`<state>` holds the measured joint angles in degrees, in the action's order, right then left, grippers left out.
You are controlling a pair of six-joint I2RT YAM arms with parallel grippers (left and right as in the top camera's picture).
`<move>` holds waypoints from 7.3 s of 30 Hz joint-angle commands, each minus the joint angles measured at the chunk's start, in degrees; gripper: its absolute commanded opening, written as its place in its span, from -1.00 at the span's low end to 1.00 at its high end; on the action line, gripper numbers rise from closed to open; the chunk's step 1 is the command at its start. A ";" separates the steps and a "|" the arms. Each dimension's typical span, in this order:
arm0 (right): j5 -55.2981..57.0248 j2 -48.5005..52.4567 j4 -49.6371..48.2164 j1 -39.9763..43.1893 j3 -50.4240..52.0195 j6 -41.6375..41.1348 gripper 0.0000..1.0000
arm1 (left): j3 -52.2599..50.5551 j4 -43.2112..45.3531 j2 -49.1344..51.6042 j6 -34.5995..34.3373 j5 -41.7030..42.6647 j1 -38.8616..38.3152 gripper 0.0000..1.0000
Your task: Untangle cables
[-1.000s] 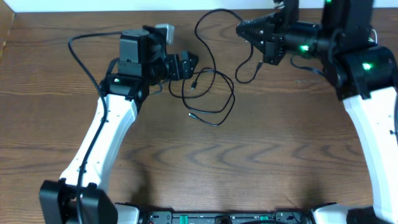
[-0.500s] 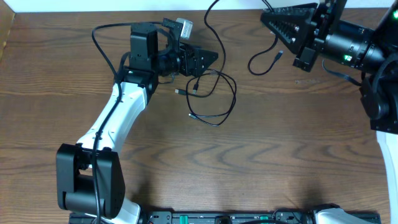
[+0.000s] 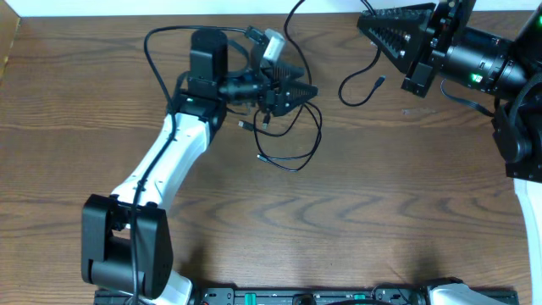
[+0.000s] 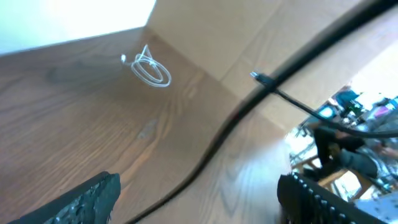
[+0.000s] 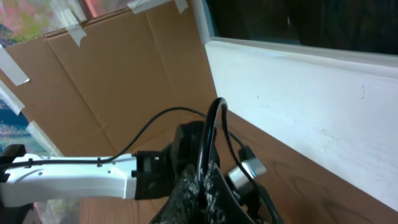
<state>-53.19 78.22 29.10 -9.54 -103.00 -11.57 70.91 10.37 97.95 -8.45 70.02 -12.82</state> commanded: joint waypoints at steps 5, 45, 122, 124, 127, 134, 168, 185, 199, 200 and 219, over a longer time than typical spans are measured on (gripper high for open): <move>-1.44 -0.94 0.13 0.98 -0.28 -0.87 -0.98 | 0.57 1.79 0.55 1.57 12.66 3.23 0.70; 5.05 24.61 14.73 1.22 -0.28 12.00 -0.98 | 1.36 19.47 -10.86 -57.88 -15.58 4.46 -0.85; 29.07 12.09 29.75 21.90 -0.31 -6.73 -0.98 | 1.31 -22.34 -10.73 -13.00 -10.12 7.17 0.36; 29.11 12.02 32.26 27.54 -0.28 -6.12 -0.98 | 1.31 -26.18 -10.73 -10.36 -13.99 7.17 0.42; 29.07 13.00 34.16 34.25 -0.28 -6.14 -0.98 | 1.31 -29.46 -10.73 -8.92 -17.86 7.17 0.43; 28.20 19.08 32.65 47.12 -0.28 -9.66 -0.98 | 1.31 -30.93 -10.73 -8.92 -20.17 7.17 0.43; 10.86 36.76 29.92 39.91 -0.28 4.26 0.99 | 1.31 -37.46 -10.01 -4.83 -43.36 -1.22 0.45; 35.26 39.58 31.43 2.19 0.15 3.08 0.62 | 1.31 -50.69 -9.20 -2.86 -74.99 1.18 0.46; 42.51 49.44 28.59 -15.76 0.15 -12.59 0.04 | 1.31 -51.49 -9.20 -2.97 -74.97 4.07 0.46; 42.77 49.92 28.50 -16.39 0.15 -11.63 0.04 | 1.31 -51.47 -9.20 -2.99 -74.97 4.07 0.46; 51.98 53.18 29.97 -21.09 0.22 -7.28 -0.24 | 1.31 -50.23 -9.20 -2.97 -72.15 4.07 0.47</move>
<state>-2.20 131.24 57.95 -30.57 -102.87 -18.87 71.90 -39.99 88.31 -11.75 -2.72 -8.88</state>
